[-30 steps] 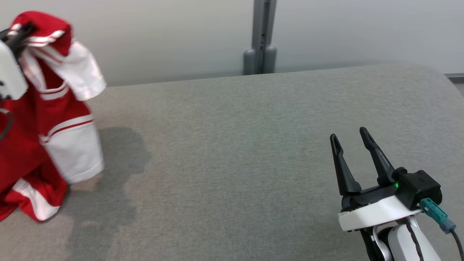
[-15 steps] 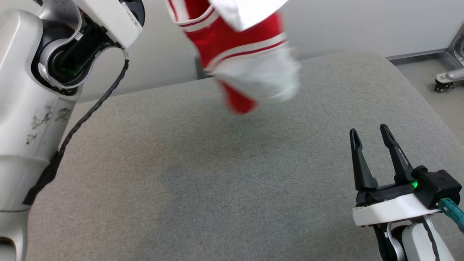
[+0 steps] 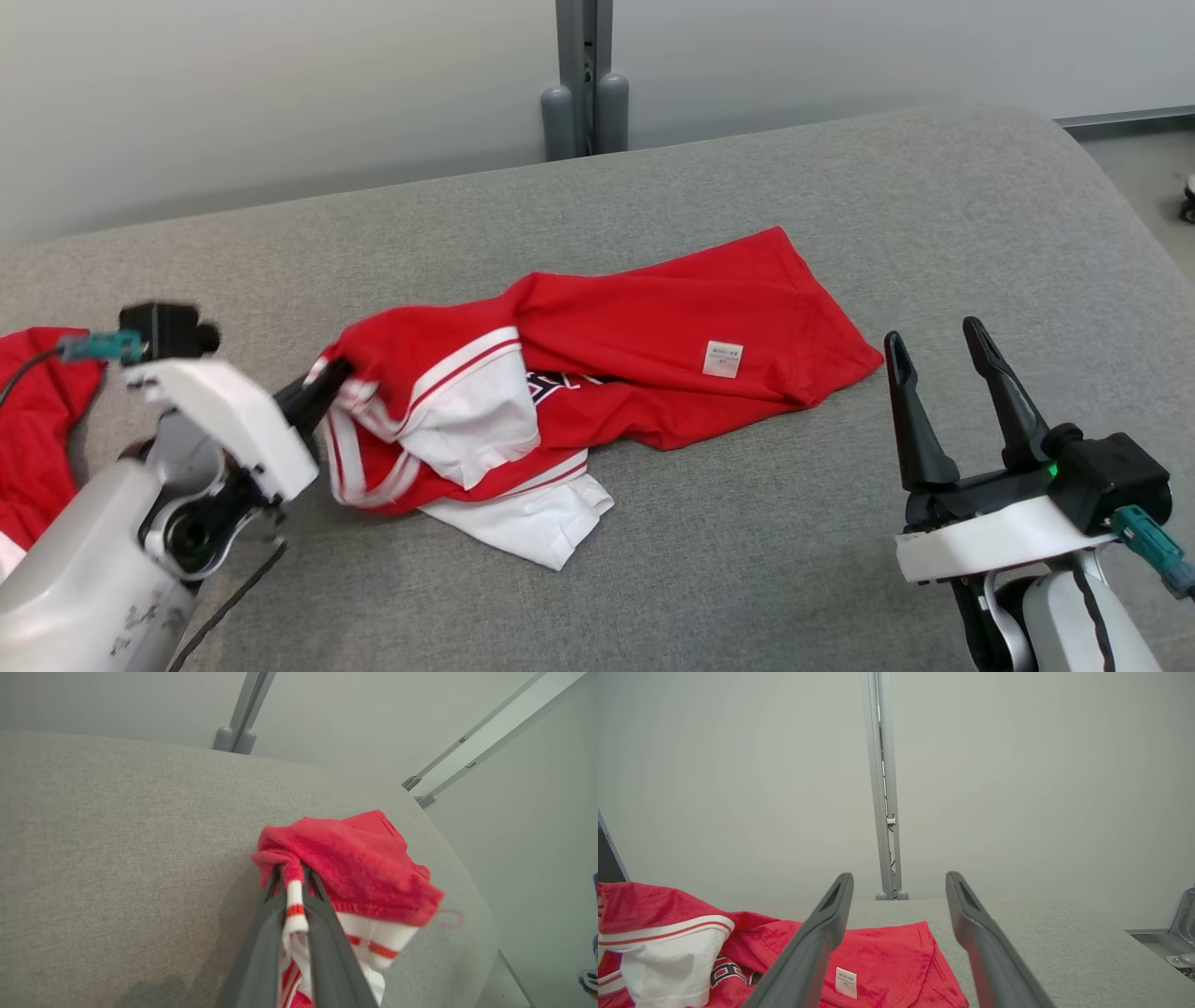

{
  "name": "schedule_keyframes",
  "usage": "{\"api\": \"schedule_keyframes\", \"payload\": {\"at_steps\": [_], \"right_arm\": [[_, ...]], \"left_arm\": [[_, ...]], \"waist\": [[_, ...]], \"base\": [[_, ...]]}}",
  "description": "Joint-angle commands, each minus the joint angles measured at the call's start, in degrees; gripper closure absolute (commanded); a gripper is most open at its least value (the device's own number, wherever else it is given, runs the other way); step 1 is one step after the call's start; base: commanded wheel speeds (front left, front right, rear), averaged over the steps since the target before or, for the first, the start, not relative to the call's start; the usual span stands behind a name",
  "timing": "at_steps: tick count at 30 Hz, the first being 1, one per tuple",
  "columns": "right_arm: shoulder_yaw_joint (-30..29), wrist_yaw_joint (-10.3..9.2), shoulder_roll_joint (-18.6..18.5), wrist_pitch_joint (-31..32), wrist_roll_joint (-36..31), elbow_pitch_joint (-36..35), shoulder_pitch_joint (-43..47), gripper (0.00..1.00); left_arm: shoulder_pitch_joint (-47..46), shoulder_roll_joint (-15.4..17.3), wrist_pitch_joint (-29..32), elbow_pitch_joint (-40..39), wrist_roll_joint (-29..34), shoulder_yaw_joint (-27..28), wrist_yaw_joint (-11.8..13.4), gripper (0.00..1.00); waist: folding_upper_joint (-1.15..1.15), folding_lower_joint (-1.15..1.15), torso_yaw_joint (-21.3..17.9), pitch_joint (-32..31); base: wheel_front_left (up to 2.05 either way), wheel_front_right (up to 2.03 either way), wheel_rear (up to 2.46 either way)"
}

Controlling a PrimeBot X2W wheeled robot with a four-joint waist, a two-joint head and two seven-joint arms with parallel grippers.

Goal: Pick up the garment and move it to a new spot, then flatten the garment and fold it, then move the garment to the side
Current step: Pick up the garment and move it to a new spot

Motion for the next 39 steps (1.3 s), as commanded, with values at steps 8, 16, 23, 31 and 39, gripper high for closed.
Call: {"api": "schedule_keyframes", "payload": {"at_steps": [8,16,23,31,39], "right_arm": [[0.3,0.0,-0.3,-0.3,-1.9,0.8,0.0,0.0],[0.7,0.0,-0.3,-0.3,-2.5,0.9,0.1,0.0],[-0.1,0.0,-0.3,-0.3,-2.9,0.9,1.2,0.0],[-1.0,0.0,-0.3,-0.3,-3.5,-0.7,3.0,0.0],[-2.1,0.0,-0.3,-0.3,-2.8,-2.0,4.7,0.0]], "left_arm": [[2.3,-0.1,-4.3,7.9,-4.4,-0.9,-0.2,0.96],[0.7,0.6,-6.2,5.0,-6.5,-2.5,-0.2,0.0],[-0.9,6.9,-13.4,1.4,-1.5,-3.5,-0.2,0.0],[2.9,11.0,-25.4,-6.3,4.6,-1.3,3.9,0.0],[18.6,6.8,-28.2,-22.6,15.5,11.4,16.1,0.0]], "waist": [[0.0,0.0,2.4,0.0],[0.0,0.0,4.2,-1.1],[0.0,0.0,5.1,-3.3],[0.0,0.0,6.5,-4.7],[0.0,0.0,7.5,-4.4]], "base": [[0.0,0.0,0.0],[0.0,0.0,0.0],[0.0,0.0,0.0],[0.0,0.0,0.0],[0.0,0.0,0.0]]}}
